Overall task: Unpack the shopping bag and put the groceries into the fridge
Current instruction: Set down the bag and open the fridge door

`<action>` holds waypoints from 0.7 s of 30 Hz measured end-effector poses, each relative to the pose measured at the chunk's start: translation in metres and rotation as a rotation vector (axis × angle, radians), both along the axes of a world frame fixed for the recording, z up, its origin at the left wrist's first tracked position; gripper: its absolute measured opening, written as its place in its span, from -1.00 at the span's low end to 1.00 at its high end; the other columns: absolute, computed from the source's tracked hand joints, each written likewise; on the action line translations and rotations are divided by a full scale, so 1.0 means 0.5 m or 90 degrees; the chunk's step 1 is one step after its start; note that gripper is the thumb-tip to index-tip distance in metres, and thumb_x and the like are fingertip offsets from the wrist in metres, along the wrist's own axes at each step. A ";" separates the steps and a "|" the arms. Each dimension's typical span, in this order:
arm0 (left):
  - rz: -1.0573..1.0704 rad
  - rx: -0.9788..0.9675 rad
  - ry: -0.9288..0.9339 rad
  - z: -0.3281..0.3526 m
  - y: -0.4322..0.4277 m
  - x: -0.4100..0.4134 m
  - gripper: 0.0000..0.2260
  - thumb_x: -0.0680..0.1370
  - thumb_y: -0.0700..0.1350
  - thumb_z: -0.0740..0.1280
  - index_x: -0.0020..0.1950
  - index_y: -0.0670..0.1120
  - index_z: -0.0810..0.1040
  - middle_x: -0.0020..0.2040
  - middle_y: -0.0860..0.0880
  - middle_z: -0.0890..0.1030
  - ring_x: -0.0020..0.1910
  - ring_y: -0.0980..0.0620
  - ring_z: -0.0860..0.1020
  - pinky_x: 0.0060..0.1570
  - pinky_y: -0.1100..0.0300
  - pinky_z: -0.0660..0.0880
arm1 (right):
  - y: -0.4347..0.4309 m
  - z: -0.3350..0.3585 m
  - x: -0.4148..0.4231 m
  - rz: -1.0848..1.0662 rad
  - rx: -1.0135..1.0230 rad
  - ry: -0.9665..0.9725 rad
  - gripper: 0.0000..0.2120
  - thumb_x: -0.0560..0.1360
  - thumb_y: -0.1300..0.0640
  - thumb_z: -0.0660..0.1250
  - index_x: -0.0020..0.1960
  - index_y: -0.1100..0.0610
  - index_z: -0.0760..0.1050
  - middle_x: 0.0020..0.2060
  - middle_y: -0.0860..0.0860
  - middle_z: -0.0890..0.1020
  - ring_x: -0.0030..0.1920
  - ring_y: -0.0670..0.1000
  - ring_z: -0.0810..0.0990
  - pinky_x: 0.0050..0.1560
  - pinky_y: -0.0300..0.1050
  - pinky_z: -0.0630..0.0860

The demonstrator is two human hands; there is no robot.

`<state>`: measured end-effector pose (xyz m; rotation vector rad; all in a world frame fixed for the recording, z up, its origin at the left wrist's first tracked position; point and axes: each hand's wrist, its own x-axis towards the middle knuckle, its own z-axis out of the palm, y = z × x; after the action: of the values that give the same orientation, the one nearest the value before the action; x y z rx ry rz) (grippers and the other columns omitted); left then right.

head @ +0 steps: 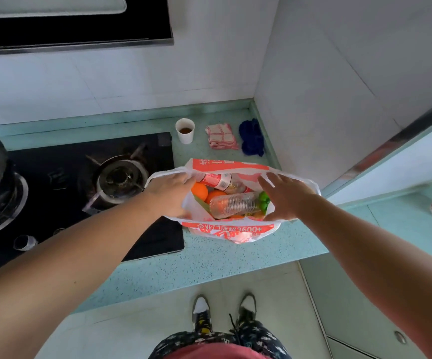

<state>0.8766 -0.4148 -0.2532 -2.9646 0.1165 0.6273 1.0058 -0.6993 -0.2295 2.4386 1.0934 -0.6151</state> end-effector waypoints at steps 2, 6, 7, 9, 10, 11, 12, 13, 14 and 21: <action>-0.066 -0.005 -0.126 0.011 -0.005 0.011 -0.26 0.51 0.30 0.31 0.56 -0.07 0.25 0.46 -0.06 0.40 0.39 -0.08 0.41 0.30 0.02 0.42 | 0.013 0.013 0.012 0.070 0.046 -0.047 -0.02 0.44 -0.42 0.29 0.60 0.10 -0.02 0.52 0.13 0.30 0.43 0.17 0.39 0.30 0.11 0.52; -0.098 0.017 -0.311 0.013 -0.006 0.056 -0.50 0.54 0.16 0.33 0.37 -0.11 0.46 0.26 -0.10 0.51 0.25 -0.13 0.47 0.18 -0.06 0.43 | 0.042 0.037 0.047 0.218 0.179 -0.188 -0.47 0.59 -0.14 0.27 0.45 0.10 0.29 0.34 0.12 0.45 0.30 0.15 0.44 0.30 0.12 0.47; -0.079 0.031 -0.311 0.012 -0.007 0.068 -0.51 0.55 0.16 0.30 0.37 -0.10 0.45 0.26 -0.11 0.50 0.26 -0.15 0.45 0.20 -0.07 0.40 | 0.044 0.033 0.062 0.219 0.173 -0.201 -0.46 0.59 -0.14 0.28 0.46 0.09 0.28 0.37 0.14 0.42 0.33 0.18 0.41 0.35 0.15 0.42; -0.023 0.056 -0.264 0.007 -0.004 0.089 -0.49 0.58 0.20 0.22 0.44 -0.06 0.40 0.34 -0.12 0.46 0.34 -0.16 0.40 0.31 -0.13 0.33 | 0.047 0.019 0.091 0.167 0.141 -0.184 -0.39 0.57 -0.20 0.26 0.50 0.06 0.22 0.44 0.15 0.33 0.45 0.23 0.30 0.44 0.22 0.33; 0.008 0.063 -0.235 0.001 0.001 0.099 -0.49 0.60 0.19 0.19 0.47 -0.04 0.37 0.39 -0.12 0.43 0.39 -0.16 0.38 0.36 -0.16 0.30 | 0.049 0.008 0.105 0.143 0.133 -0.175 -0.36 0.56 -0.24 0.24 0.51 0.04 0.19 0.47 0.15 0.30 0.48 0.25 0.26 0.46 0.24 0.30; 0.034 0.068 -0.209 -0.005 0.007 0.107 -0.50 0.62 0.17 0.18 0.50 -0.03 0.34 0.42 -0.12 0.42 0.41 -0.16 0.37 0.37 -0.18 0.29 | 0.051 -0.006 0.118 0.126 0.131 -0.170 -0.35 0.56 -0.27 0.21 0.52 0.03 0.17 0.49 0.14 0.29 0.50 0.26 0.25 0.46 0.26 0.29; 0.053 0.067 -0.187 -0.012 0.013 0.116 -0.54 0.63 0.11 0.19 0.50 -0.02 0.34 0.40 -0.11 0.43 0.39 -0.15 0.40 0.34 -0.17 0.33 | 0.054 -0.018 0.131 0.111 0.129 -0.163 -0.34 0.56 -0.30 0.19 0.52 0.02 0.17 0.49 0.13 0.30 0.51 0.27 0.25 0.46 0.27 0.28; 0.066 0.057 -0.170 -0.018 0.019 0.124 -0.59 0.63 0.05 0.23 0.46 -0.02 0.37 0.35 -0.10 0.48 0.31 -0.14 0.47 0.26 -0.13 0.42 | 0.060 -0.032 0.141 0.100 0.130 -0.151 -0.35 0.56 -0.32 0.16 0.52 0.02 0.18 0.49 0.13 0.31 0.51 0.26 0.25 0.47 0.29 0.26; 0.081 0.042 -0.156 -0.023 0.024 0.132 -0.65 0.61 -0.01 0.28 0.39 -0.02 0.42 0.25 -0.08 0.54 0.19 -0.12 0.54 0.12 -0.07 0.49 | 0.065 -0.044 0.150 0.091 0.133 -0.134 -0.35 0.56 -0.32 0.15 0.51 0.01 0.19 0.49 0.12 0.32 0.52 0.26 0.24 0.48 0.31 0.23; 0.267 -0.036 -0.153 -0.076 0.082 0.184 -0.82 0.51 -0.20 0.38 -0.15 0.01 0.41 -0.23 -0.01 0.55 -0.22 -0.08 0.57 -0.24 0.00 0.58 | 0.111 -0.134 0.194 -0.004 0.181 -0.035 -0.35 0.48 -0.49 -0.05 0.36 -0.11 0.33 0.27 -0.03 0.53 0.34 0.15 0.47 0.34 0.37 0.37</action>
<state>0.9687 -0.3740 -0.2911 -3.1079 -0.5268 0.2985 1.1027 -0.6439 -0.2965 2.6797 1.2237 -0.4148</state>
